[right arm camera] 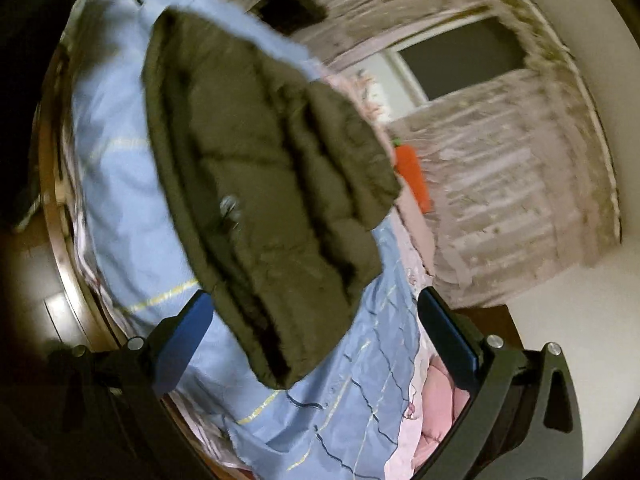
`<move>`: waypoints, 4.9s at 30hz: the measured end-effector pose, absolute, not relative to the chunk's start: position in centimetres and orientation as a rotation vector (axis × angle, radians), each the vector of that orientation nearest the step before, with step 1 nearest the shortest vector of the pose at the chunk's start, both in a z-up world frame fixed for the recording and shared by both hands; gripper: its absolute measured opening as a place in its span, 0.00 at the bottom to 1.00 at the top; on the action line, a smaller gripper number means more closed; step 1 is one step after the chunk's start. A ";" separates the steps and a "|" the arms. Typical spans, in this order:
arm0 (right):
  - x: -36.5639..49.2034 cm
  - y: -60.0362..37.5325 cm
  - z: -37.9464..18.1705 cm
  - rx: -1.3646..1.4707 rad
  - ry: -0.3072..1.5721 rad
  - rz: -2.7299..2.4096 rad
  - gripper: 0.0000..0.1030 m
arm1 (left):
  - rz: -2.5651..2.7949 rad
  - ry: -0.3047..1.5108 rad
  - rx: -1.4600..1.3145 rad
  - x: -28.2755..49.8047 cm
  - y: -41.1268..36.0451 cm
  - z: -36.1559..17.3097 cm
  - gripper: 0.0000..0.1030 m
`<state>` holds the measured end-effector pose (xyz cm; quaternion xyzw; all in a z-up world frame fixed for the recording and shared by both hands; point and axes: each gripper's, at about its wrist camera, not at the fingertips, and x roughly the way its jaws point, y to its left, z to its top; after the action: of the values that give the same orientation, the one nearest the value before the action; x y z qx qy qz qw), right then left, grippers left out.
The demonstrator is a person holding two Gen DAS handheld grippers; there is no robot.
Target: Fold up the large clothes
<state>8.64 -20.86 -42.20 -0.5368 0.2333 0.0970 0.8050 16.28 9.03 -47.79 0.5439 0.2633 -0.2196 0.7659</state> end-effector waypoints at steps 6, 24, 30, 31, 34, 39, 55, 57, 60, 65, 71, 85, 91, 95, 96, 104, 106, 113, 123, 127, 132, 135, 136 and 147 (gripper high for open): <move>11.5 -21.7 -46.7 -1.232 0.562 0.222 0.99 | -0.587 0.632 1.247 18.4 9.1 -51.2 0.98; 18.9 -23.6 -52.1 -1.300 0.739 0.152 0.99 | -0.772 0.783 1.195 23.8 8.0 -54.2 0.98; 21.6 -24.0 -52.0 -1.249 0.782 0.091 0.64 | -0.709 0.804 1.143 25.7 7.8 -53.8 0.98; 22.0 -24.0 -51.8 -1.213 0.811 0.085 0.43 | -0.704 0.807 1.128 26.0 7.9 -53.7 0.87; 22.1 -24.1 -51.1 -1.141 0.817 0.060 0.25 | -0.612 0.750 1.076 26.9 8.0 -52.6 0.24; 23.0 -25.2 -47.0 -0.866 0.797 0.027 0.15 | -0.579 0.758 0.941 28.0 8.1 -50.0 0.19; 35.5 -28.5 -31.6 -0.367 0.631 0.037 0.14 | -0.322 0.672 0.316 45.8 7.9 -33.6 0.18; 40.4 -29.6 -30.7 -0.287 0.636 0.039 0.14 | -0.312 0.702 0.266 49.8 7.3 -33.3 0.18; 47.5 -31.0 -31.4 -0.169 0.682 0.037 0.14 | -0.278 0.773 0.227 57.4 5.5 -34.8 0.18; 58.7 -31.8 -37.0 -0.056 0.775 -0.013 0.16 | -0.175 0.865 0.222 66.4 3.9 -39.9 0.25; 63.8 -31.3 -42.9 -0.056 0.727 -0.084 0.49 | 0.005 0.810 0.108 69.9 7.1 -44.9 0.98; 59.6 -37.6 -38.9 0.351 0.529 -0.261 0.99 | 0.499 0.425 -0.270 62.8 16.8 -38.3 0.98; 61.2 -27.4 -36.3 0.172 0.528 -0.057 0.99 | 0.052 0.603 -0.015 64.0 3.9 -39.0 0.98; 64.5 -25.7 -42.2 0.042 0.661 -0.120 0.99 | 0.026 0.663 0.128 64.2 -1.3 -45.0 0.98; 64.8 -27.1 -43.7 0.059 0.678 -0.152 0.99 | 0.017 0.648 0.104 64.3 -1.2 -45.2 0.98; 63.7 -31.7 -46.8 0.147 0.711 -0.143 0.99 | -0.031 0.682 0.071 64.8 1.7 -45.5 0.98; 61.4 -31.9 -45.3 0.175 0.692 -0.156 0.99 | 0.000 0.665 0.098 61.8 2.7 -44.3 0.98; 44.0 -27.5 -39.0 0.121 0.674 -0.123 0.99 | 0.001 0.652 0.124 44.6 4.5 -40.2 0.98; 22.5 -20.2 -33.1 0.068 0.852 -0.128 0.99 | -0.066 0.880 -0.039 21.6 3.2 -37.9 0.98; 16.7 -17.4 -30.0 0.010 0.810 -0.113 0.99 | -0.069 0.896 0.011 16.5 1.9 -35.4 0.98; 11.6 -16.4 -25.9 0.023 0.718 -0.106 0.99 | -0.077 0.808 0.004 11.7 1.7 -30.9 0.98; 9.3 -16.1 -23.5 0.044 0.665 -0.116 0.99 | -0.092 0.770 -0.006 10.0 1.6 -28.8 0.98; 8.5 -15.9 -22.9 0.046 0.649 -0.109 0.99 | -0.093 0.754 -0.005 9.2 1.6 -28.0 0.98; 5.5 -14.3 -20.3 0.026 0.589 -0.085 0.99 | -0.036 0.685 0.027 5.7 1.5 -24.5 0.98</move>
<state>5.50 -14.25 -20.29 0.0126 0.2903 -0.0421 0.9559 5.69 1.53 -24.53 0.0130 0.3360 -0.0177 0.9416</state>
